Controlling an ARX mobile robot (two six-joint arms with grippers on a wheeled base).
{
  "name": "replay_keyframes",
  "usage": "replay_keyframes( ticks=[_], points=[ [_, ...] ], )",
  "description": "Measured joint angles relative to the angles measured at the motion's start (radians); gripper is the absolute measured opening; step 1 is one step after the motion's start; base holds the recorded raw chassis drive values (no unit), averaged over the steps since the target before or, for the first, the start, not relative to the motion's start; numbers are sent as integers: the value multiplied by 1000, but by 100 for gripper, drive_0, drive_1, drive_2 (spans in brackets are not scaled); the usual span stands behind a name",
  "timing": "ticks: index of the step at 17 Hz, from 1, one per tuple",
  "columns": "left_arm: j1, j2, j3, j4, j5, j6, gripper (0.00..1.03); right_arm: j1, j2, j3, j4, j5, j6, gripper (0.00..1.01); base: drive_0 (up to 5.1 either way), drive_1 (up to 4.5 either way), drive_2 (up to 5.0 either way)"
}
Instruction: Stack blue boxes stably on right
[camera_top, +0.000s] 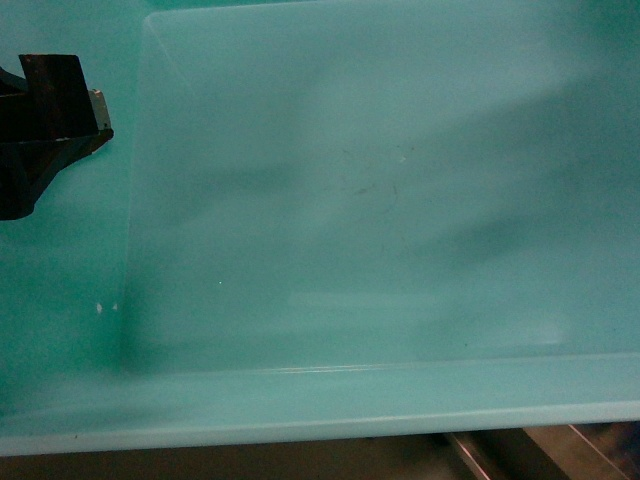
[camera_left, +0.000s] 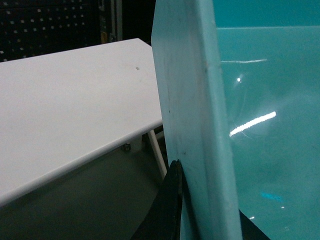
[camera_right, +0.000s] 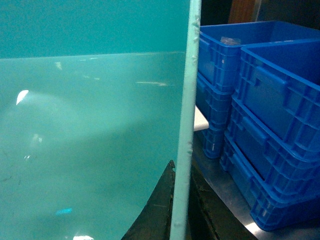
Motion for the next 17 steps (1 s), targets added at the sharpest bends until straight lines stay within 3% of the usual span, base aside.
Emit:
replay_keyframes(
  ticks=[17],
  points=[
    [0,0,0,0,0,0,6,0,0,0,0,0,0,7,-150,-150,-150]
  ],
)
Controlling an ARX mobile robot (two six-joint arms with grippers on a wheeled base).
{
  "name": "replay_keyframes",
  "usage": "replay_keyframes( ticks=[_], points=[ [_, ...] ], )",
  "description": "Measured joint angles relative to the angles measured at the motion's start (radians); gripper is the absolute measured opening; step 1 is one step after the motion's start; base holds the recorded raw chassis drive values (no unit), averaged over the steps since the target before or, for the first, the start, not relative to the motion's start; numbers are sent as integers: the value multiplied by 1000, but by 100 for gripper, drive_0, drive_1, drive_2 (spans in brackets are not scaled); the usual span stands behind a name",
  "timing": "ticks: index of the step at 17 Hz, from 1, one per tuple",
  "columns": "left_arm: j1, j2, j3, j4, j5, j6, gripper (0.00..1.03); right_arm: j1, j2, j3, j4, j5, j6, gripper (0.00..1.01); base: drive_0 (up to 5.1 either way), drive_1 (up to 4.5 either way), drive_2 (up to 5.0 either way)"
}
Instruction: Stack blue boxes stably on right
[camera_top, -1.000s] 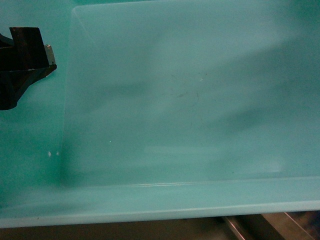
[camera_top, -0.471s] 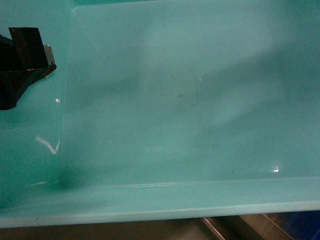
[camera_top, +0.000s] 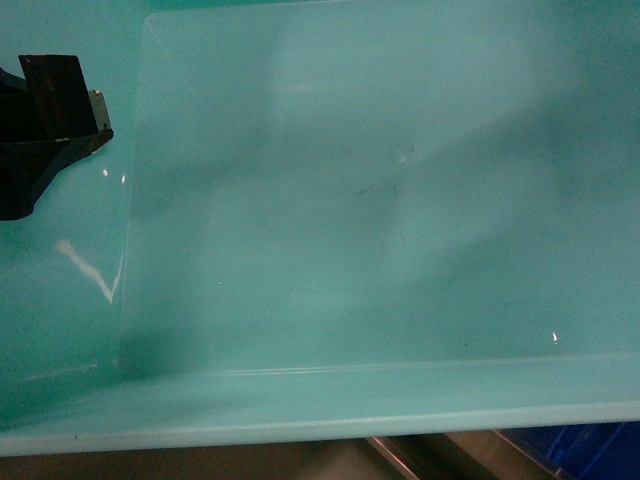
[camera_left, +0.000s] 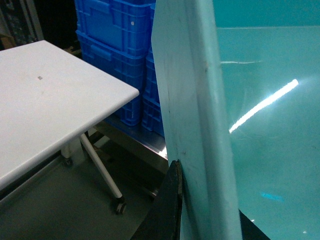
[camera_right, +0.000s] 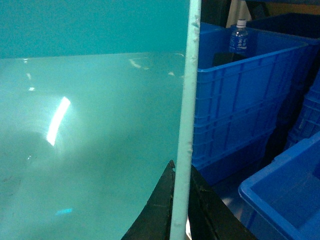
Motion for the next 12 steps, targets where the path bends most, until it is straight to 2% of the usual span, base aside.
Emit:
replay_keyframes(
  ticks=[12],
  points=[
    [0,0,0,0,0,0,6,0,0,0,0,0,0,7,-159,-159,-159]
  ],
)
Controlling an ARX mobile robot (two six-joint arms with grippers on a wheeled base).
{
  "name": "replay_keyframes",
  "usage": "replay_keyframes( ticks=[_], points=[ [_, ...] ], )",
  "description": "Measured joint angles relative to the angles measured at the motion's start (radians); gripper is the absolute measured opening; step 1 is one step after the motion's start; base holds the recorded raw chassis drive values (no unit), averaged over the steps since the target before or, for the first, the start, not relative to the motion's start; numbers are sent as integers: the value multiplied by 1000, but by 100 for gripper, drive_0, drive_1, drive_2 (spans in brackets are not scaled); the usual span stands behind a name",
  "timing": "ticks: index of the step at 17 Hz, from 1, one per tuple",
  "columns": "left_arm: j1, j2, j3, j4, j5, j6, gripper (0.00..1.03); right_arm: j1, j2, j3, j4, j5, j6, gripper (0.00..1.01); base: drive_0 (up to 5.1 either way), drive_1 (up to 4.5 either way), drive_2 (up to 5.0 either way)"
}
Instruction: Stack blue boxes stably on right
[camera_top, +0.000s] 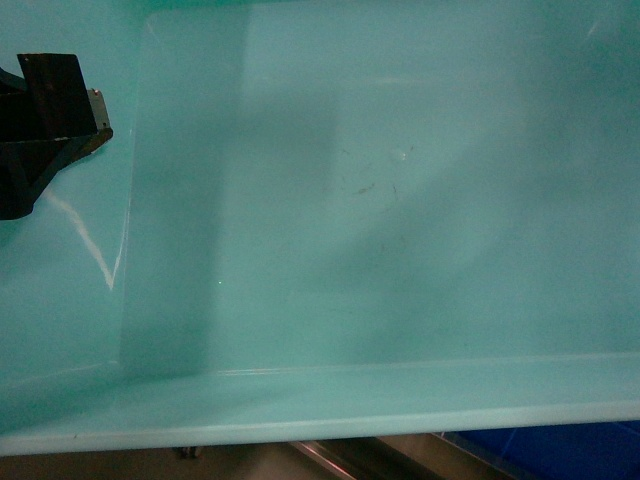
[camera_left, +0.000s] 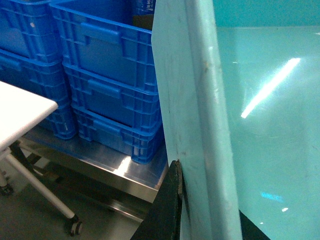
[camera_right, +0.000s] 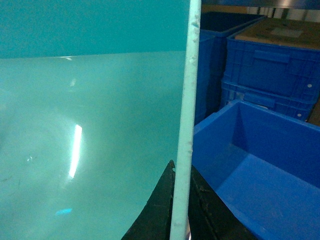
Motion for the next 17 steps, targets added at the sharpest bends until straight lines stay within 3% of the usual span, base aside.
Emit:
replay_keyframes(
  ticks=[17],
  points=[
    [0,0,0,0,0,0,6,0,0,0,0,0,0,7,-168,-168,-168]
  ],
)
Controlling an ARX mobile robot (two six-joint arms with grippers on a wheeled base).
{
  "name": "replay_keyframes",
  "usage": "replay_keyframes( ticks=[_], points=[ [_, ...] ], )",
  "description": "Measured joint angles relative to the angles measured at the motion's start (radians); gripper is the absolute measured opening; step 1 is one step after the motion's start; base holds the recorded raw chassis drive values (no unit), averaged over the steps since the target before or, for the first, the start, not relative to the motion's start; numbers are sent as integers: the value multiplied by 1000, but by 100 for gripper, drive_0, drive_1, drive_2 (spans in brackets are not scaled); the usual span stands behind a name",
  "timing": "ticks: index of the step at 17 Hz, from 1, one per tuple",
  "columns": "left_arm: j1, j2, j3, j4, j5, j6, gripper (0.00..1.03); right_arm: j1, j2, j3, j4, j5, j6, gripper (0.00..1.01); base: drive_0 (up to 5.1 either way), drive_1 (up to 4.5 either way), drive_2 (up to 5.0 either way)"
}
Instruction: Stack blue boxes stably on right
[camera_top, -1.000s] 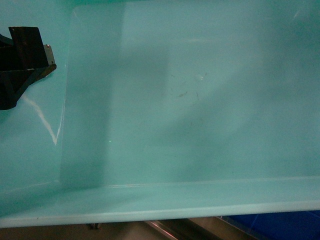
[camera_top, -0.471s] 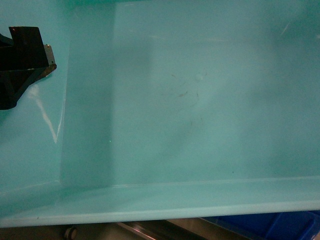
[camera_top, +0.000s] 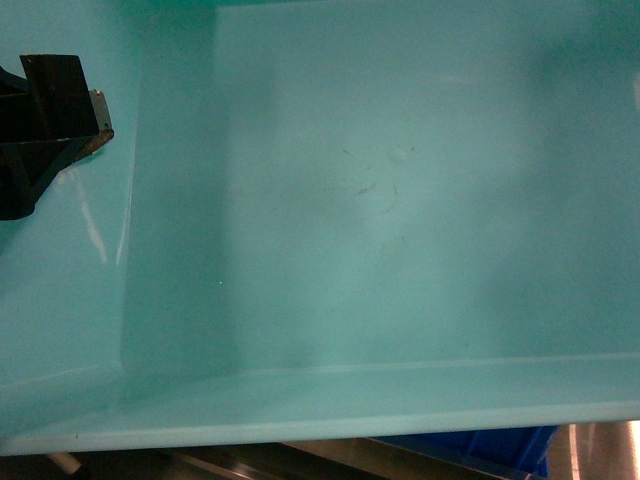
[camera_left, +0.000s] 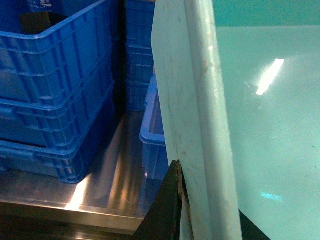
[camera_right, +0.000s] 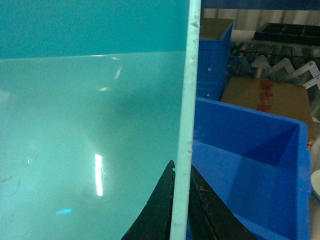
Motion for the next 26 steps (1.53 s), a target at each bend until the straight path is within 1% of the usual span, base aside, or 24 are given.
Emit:
replay_keyframes(
  ticks=[24,26],
  points=[
    [0,1,0,0,0,0,6,0,-1,0,0,0,0,7,-159,-159,-159],
    [-1,1,0,1,0,0,6,0,-1,0,-1,0,0,7,52,52,52]
  ],
)
